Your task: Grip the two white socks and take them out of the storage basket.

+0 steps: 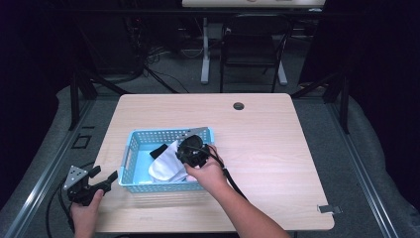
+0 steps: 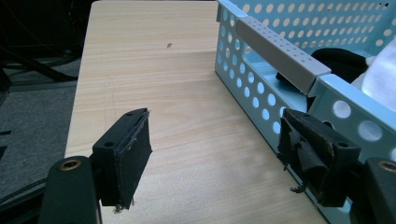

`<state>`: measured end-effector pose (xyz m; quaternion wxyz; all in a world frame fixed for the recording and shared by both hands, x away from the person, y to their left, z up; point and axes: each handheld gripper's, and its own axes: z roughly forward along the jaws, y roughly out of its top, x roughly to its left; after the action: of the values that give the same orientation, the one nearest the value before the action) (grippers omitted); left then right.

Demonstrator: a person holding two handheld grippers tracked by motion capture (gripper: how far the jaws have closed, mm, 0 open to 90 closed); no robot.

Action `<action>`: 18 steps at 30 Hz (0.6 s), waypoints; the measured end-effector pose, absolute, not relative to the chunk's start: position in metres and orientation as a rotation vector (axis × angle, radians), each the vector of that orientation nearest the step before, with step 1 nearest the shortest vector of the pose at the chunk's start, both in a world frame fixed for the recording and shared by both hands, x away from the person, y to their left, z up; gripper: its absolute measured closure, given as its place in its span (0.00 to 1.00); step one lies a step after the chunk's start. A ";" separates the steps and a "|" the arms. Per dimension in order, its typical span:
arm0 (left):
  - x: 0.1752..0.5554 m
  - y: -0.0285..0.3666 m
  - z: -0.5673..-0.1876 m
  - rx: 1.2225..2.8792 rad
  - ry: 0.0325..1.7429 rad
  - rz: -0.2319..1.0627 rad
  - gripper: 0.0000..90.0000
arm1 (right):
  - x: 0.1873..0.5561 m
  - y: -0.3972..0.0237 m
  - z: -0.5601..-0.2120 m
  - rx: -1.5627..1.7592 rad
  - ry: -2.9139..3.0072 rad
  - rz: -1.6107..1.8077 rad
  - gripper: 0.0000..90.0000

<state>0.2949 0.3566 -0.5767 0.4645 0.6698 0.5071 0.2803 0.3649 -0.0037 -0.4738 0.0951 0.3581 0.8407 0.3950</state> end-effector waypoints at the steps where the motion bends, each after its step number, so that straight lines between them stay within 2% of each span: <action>1: 0.295 0.356 -0.577 1.648 1.245 0.689 0.28 | 0.362 -0.003 -0.472 1.043 2.467 1.192 0.98; 18: 0.295 0.356 -0.577 1.650 1.243 0.690 0.28 | 0.333 -0.018 -0.441 0.923 2.167 1.486 0.98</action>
<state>0.2949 0.3562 -0.5767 0.4632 0.6715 0.5057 0.2808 0.3333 -0.0179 -0.4407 0.1772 0.3262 0.7658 0.5252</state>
